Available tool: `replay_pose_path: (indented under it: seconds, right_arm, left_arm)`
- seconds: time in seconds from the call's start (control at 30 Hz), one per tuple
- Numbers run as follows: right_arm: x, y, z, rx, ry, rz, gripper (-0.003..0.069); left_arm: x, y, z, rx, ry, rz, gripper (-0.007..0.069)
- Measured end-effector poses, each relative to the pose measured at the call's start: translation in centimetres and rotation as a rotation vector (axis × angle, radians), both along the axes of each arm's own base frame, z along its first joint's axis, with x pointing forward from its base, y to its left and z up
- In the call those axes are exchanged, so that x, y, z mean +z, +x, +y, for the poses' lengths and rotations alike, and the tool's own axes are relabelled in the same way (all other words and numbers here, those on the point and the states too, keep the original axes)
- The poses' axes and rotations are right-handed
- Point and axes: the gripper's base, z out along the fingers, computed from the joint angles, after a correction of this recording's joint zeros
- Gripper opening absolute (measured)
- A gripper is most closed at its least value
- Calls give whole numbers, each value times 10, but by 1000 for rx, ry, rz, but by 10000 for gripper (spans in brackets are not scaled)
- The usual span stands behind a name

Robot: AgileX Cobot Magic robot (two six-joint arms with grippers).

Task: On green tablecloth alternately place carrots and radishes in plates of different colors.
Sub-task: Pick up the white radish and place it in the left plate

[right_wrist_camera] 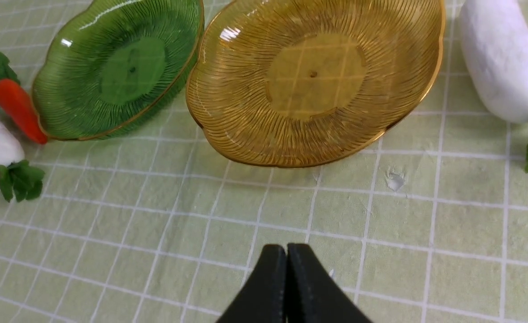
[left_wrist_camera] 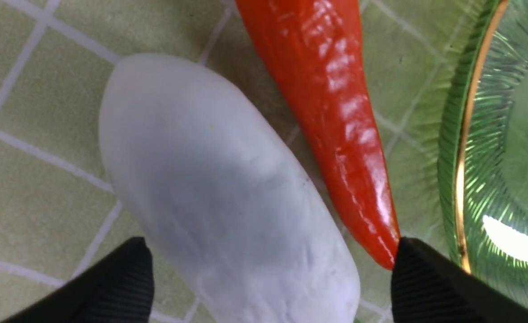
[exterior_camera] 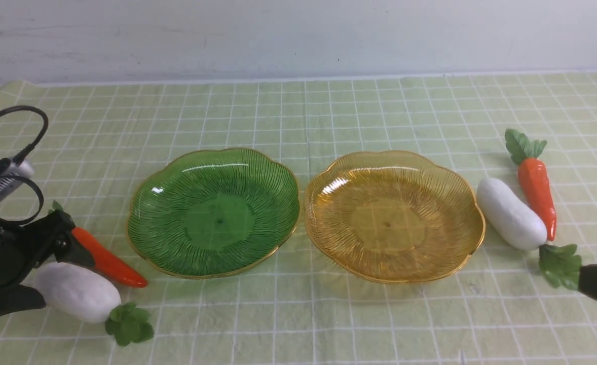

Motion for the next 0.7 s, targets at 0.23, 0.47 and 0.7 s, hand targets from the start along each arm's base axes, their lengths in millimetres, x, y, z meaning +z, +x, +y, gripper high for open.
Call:
replay_pose_path:
  seconds: [0.23, 0.47, 0.7]
  right_arm:
    - [0, 0, 0, 23, -26, -13, -14]
    - [-1, 0, -1, 37, -57, -23, -14]
    - [2, 1, -5, -23, -62, 3, -14]
  left_arm:
    - [-20, 7, 4, 41, -11, 44, 678]
    - [-31, 6, 5, 3, -15, 112, 442]
    - [13, -9, 0, -121, 20, 106, 447]
